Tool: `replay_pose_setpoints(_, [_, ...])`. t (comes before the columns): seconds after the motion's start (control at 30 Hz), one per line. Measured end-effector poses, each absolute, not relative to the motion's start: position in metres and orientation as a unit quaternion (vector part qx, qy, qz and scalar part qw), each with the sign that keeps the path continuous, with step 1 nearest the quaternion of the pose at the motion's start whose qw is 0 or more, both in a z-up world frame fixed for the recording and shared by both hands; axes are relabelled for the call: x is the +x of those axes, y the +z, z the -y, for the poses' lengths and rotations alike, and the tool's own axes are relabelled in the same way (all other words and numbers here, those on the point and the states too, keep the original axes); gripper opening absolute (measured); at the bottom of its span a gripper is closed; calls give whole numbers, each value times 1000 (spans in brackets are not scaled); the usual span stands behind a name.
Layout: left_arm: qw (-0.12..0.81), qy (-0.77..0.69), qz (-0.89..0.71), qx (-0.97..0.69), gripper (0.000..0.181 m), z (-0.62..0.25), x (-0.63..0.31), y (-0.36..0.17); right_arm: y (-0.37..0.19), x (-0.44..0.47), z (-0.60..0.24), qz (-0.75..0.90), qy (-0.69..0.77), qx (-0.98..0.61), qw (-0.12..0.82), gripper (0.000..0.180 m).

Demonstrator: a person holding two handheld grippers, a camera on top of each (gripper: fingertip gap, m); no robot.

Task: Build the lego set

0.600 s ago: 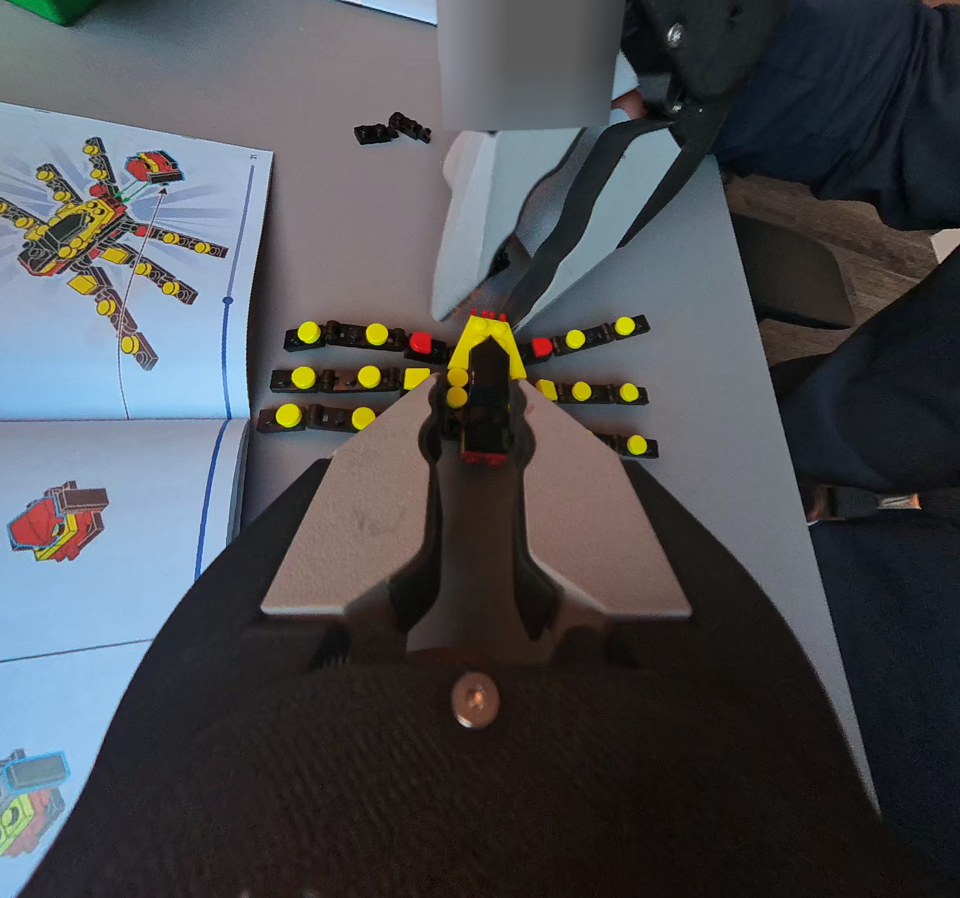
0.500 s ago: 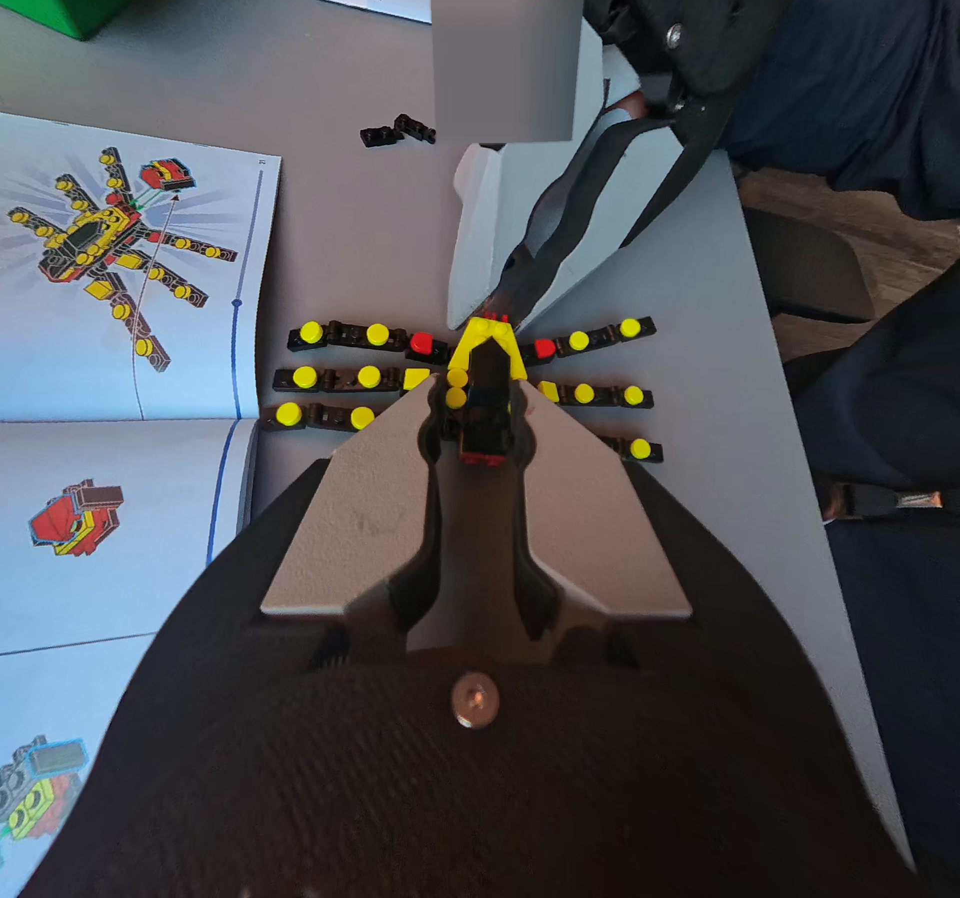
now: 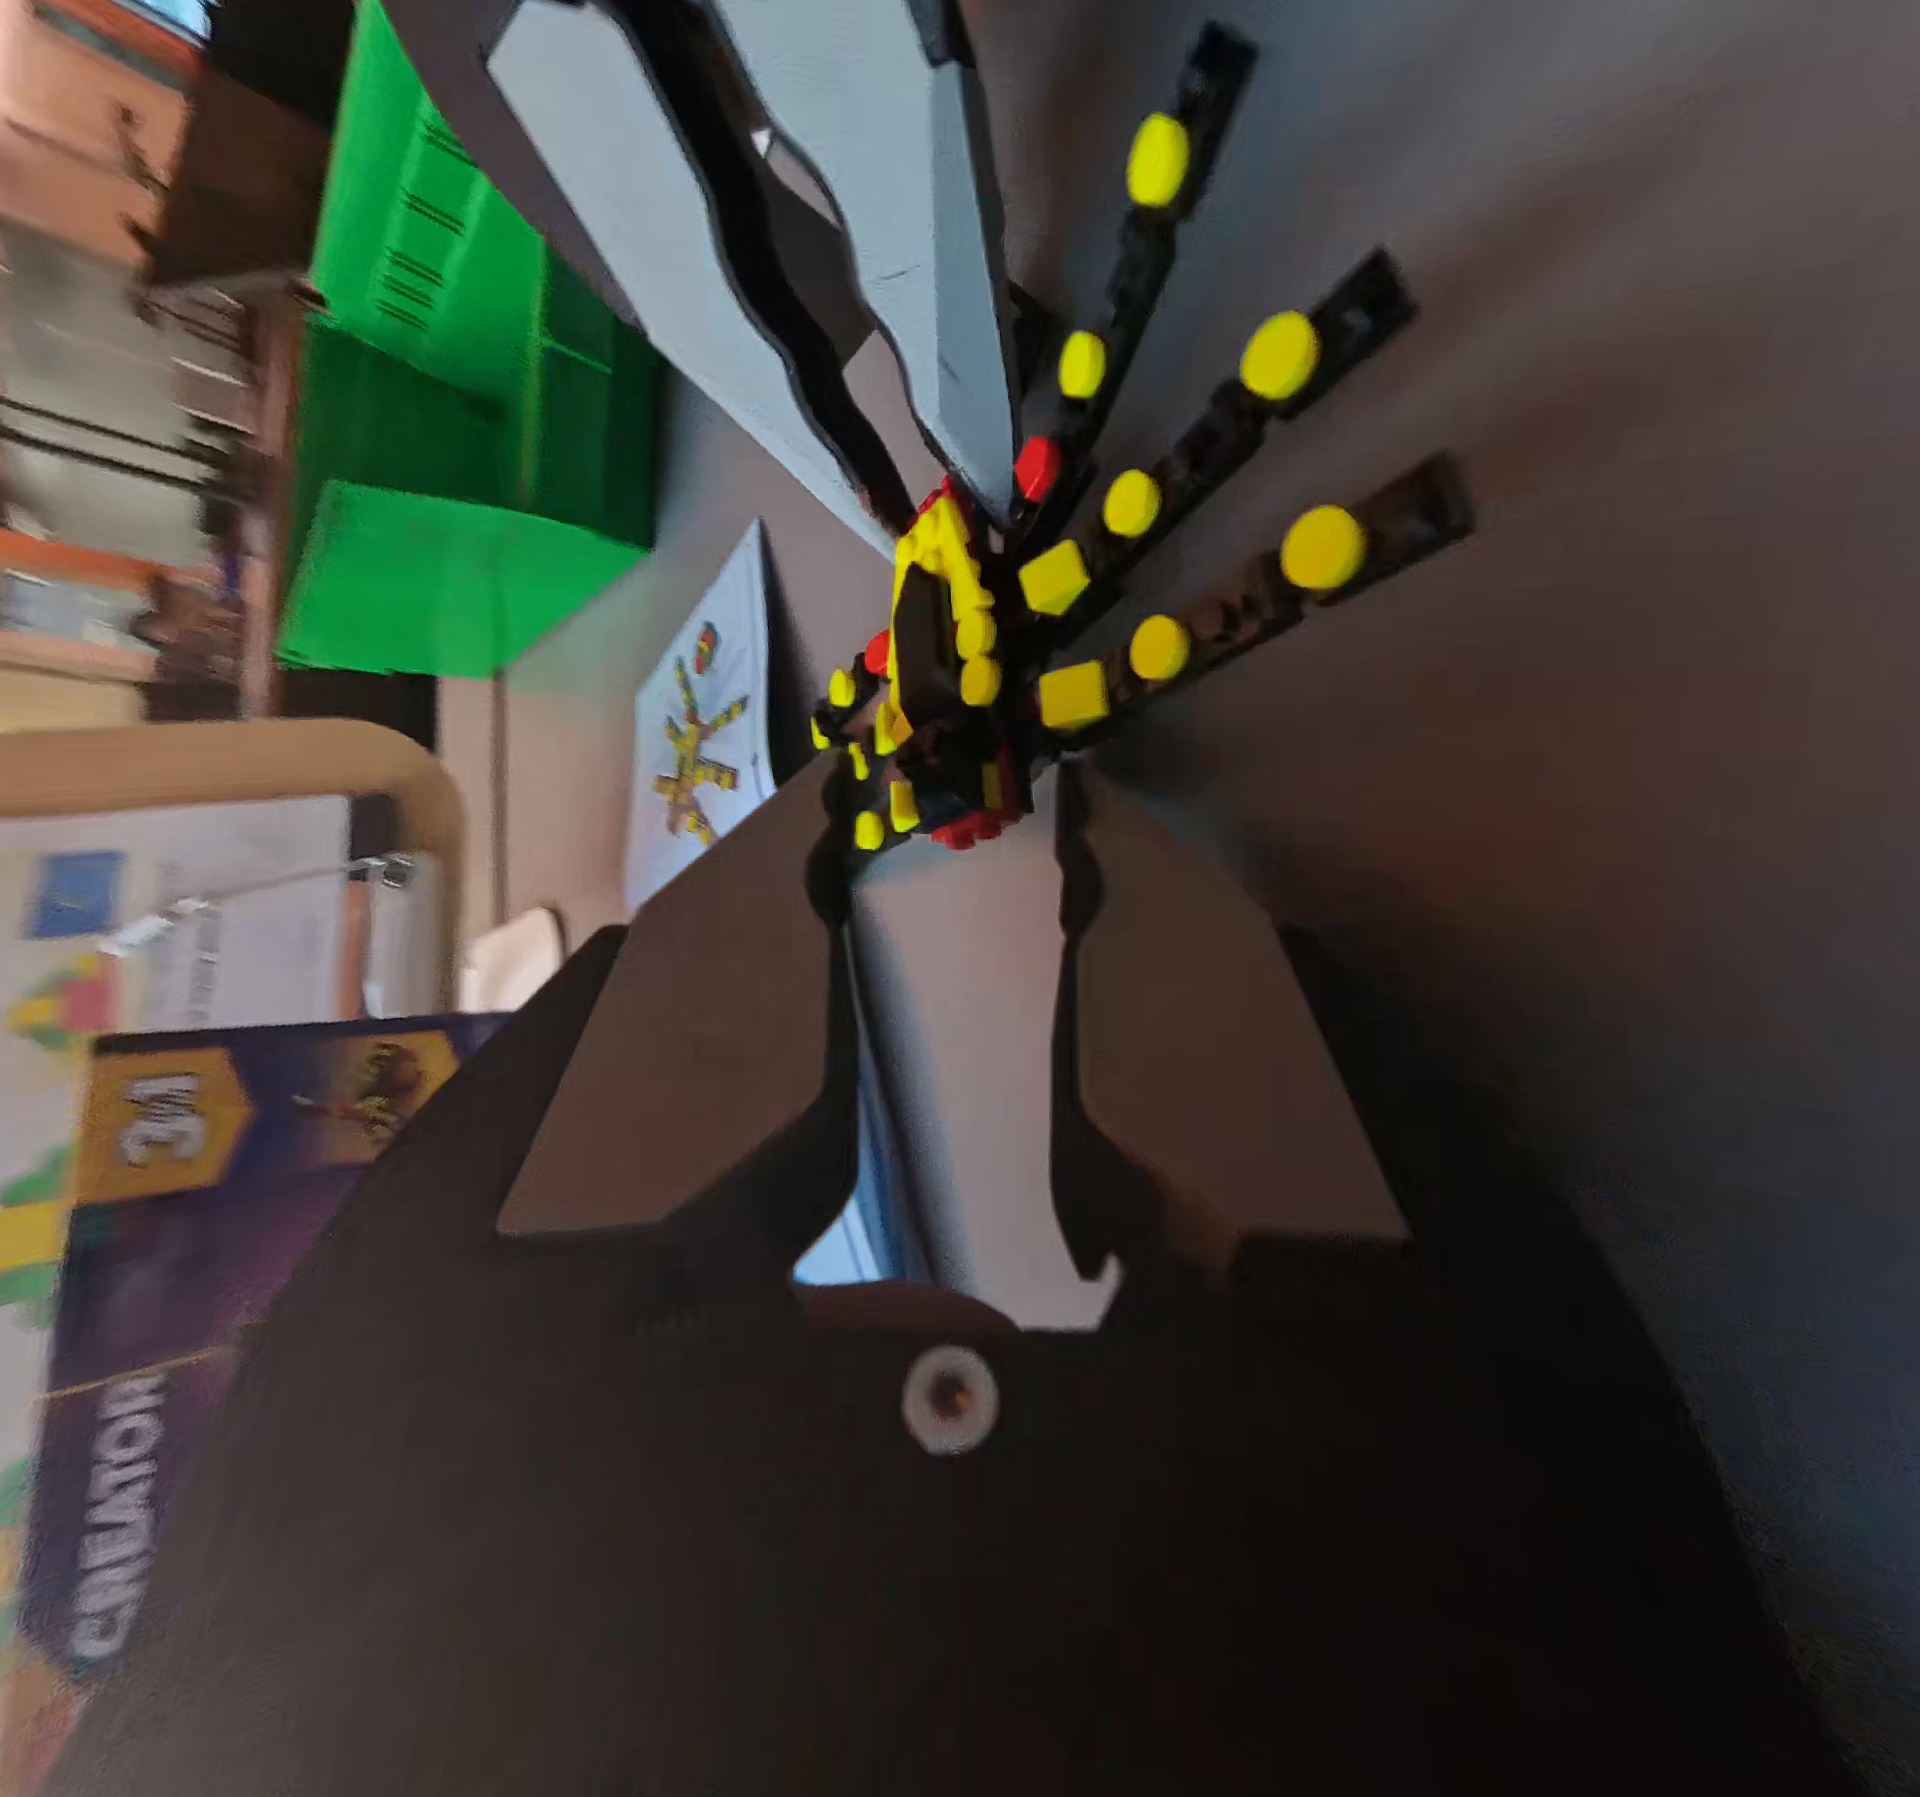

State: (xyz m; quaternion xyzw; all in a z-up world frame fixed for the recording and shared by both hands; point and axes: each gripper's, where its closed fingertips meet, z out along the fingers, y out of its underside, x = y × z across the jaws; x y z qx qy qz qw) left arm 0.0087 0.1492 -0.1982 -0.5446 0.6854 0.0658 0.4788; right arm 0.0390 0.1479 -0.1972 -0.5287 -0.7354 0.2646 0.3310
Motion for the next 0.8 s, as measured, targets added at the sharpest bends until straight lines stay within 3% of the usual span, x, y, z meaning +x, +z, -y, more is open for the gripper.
replay_pose_setpoints(0.03, [486,84,-695,-522,33,-149,11,-199,-196,39,-148,732,269,-532,329,13])
replay_pose_setpoints(0.2, [536,159,-702,-441,23,-152,17,-196,-184,43,-146,705,328,-540,323,12])
replay_pose_setpoints(0.33, [554,138,-694,-440,23,-146,21,-188,-180,47,-144,696,356,-541,311,14])
replay_pose_setpoints(0.43, [560,91,-676,-470,23,-144,21,-183,-175,50,-143,702,341,-525,339,40])
replay_pose_setpoints(0.57, [573,22,-654,-494,23,-140,25,-173,-170,40,-159,717,217,-485,450,51])
replay_pose_setpoints(0.67, [581,-25,-639,-503,23,-137,29,-164,-170,30,-156,731,160,-457,481,45])
replay_pose_setpoints(0.73, [579,-51,-633,-512,23,-135,29,-163,-166,26,-155,731,139,-442,500,26])
replay_pose_setpoints(0.8, [577,-66,-620,-527,23,-137,28,-163,-165,26,-156,725,146,-449,501,26])
